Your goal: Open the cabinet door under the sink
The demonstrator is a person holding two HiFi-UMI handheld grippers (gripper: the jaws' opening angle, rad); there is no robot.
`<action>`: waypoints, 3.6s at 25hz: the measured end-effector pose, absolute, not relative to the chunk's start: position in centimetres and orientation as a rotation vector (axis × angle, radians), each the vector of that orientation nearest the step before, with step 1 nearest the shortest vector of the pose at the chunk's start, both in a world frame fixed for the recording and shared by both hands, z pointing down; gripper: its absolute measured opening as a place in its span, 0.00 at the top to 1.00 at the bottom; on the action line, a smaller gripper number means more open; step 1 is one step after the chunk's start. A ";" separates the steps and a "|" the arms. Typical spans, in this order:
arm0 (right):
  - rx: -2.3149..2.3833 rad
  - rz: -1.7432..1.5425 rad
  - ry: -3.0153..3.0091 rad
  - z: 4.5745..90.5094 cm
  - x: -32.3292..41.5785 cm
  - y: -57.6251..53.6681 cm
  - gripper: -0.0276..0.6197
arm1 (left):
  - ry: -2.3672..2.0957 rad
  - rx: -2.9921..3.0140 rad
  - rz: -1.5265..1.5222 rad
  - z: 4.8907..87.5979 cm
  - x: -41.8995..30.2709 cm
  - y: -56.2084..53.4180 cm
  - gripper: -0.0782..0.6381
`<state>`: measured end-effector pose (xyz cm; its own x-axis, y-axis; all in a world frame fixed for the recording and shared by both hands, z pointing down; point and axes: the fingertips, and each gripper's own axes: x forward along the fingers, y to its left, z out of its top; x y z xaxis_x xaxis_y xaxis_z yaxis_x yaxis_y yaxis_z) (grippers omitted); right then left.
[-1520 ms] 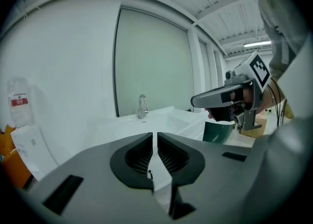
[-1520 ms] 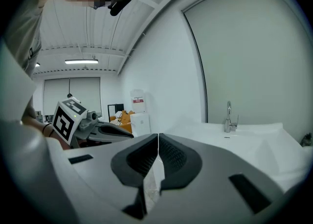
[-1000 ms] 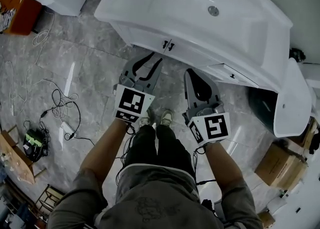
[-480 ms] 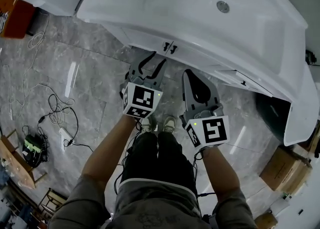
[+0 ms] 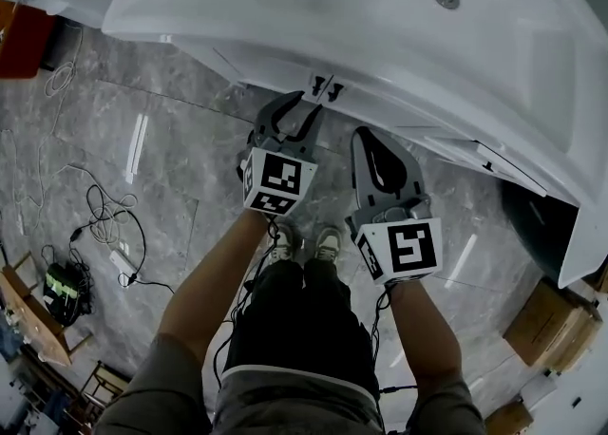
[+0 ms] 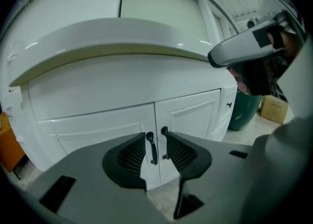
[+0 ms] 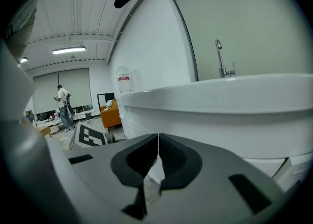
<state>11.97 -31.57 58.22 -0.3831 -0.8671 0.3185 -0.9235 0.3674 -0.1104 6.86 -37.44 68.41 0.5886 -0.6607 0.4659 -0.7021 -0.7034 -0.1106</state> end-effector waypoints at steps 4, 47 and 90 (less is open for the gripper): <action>1.602 0.420 -2.407 60.9 12.4 -32.1 0.91 | -1.212 2.651 0.742 71.4 7.0 -38.8 0.69; 1.408 0.911 -2.353 69.7 5.3 -27.0 0.91 | -0.869 2.811 0.765 76.1 0.2 -30.5 0.81; 0.988 0.815 -2.445 66.6 -12.6 -26.3 0.91 | -1.494 2.486 0.463 68.1 -28.1 -28.3 0.83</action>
